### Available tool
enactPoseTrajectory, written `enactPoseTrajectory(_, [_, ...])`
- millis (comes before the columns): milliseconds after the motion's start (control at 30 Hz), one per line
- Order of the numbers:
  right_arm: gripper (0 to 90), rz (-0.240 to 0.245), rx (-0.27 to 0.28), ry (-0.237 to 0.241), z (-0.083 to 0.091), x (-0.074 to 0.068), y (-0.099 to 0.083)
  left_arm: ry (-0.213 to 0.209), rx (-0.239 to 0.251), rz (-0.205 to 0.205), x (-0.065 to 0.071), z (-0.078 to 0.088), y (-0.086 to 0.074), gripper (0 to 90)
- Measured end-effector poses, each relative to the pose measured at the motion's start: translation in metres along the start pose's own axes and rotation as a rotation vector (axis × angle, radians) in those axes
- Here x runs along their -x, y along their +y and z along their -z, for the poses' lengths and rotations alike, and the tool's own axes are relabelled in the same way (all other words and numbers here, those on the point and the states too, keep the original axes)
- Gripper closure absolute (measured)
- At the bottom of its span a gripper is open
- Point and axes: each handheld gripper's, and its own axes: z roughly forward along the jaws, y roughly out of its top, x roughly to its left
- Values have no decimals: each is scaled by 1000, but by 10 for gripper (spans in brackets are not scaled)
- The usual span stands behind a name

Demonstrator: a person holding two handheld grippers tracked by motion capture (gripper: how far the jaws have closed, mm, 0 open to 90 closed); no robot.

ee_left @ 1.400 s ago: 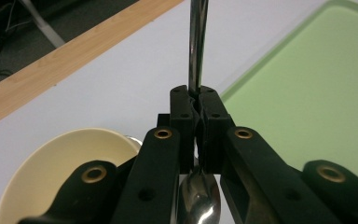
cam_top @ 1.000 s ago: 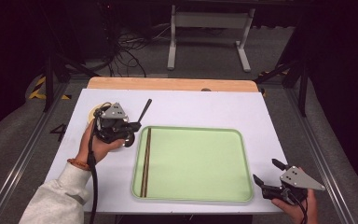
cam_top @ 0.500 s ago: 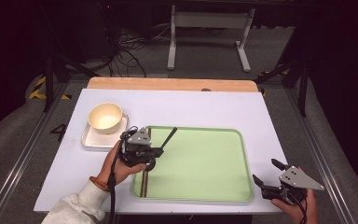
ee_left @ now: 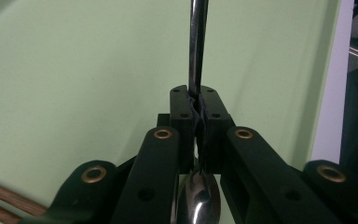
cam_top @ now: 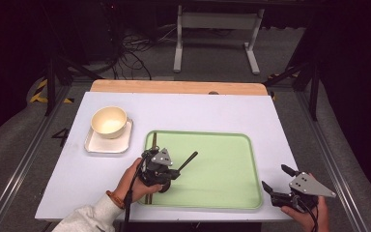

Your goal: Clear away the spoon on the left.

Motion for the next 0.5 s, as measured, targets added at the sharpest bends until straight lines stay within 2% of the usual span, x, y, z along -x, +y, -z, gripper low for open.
enactPoseTrajectory(100, [149,-2,0,0,0,0,0,-16,-11,3,4,-4,-5,868])
enactPoseTrajectory(167, [149,-1,0,0,0,0,0,-2,-25,-5,5,-3,-6,867])
enactPoseTrajectory(233, [148,3,-2,-2,0,0,0,-6,-16,16,4,-3,-8,867])
enactPoseTrajectory(333, [148,1,-5,-1,-1,0,0,-6,-26,27,4,-4,-10,866])
enactPoseTrajectory(500, [148,2,-5,0,-1,-1,0,-19,-29,21,5,-4,-13,865])
